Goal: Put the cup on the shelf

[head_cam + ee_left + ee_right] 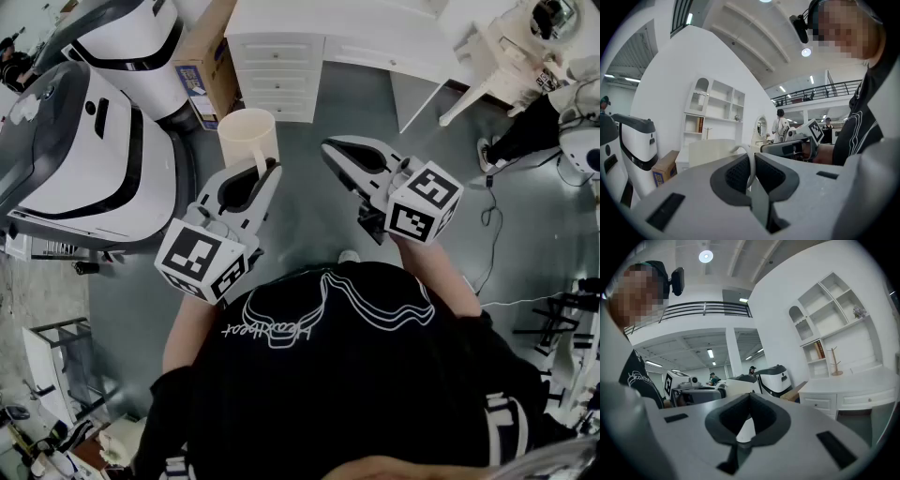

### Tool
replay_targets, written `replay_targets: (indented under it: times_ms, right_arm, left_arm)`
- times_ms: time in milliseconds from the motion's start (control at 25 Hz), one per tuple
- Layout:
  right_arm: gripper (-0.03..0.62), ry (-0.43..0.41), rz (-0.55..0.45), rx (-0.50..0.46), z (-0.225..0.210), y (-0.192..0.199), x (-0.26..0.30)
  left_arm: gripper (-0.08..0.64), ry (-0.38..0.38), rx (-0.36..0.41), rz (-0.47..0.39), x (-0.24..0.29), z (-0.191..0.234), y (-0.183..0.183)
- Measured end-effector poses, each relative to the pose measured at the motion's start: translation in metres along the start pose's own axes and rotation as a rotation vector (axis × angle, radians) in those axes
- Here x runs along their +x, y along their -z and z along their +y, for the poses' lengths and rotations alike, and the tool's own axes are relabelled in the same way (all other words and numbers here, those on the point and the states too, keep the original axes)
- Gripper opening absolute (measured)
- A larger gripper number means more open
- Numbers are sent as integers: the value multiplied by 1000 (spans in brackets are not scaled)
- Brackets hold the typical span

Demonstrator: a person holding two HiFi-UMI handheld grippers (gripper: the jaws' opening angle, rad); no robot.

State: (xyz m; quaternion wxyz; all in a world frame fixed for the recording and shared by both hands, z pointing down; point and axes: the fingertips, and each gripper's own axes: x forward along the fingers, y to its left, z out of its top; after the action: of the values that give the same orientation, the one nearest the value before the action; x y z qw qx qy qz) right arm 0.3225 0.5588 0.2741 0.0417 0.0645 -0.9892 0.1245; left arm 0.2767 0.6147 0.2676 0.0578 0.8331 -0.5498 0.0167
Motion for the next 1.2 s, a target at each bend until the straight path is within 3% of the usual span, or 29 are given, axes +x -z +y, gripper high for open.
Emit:
replay_targets:
  times_ms: [280,640,880,1200]
  right_arm:
    - [5,9,10,15,-7,5,6]
    - [5,-2,11,40,-48,4,37]
    - [5,-1,1,52,-108,-3,82]
    - [5,-11,11,92,-231,-28,146]
  left_arm:
    - [25,6,-43,10,4,13,8]
    - [25,-5,-61,27,34,53,14]
    - [25,-16,-77,52,76,107,18]
    - [25,-26,-112,77,179,201,11]
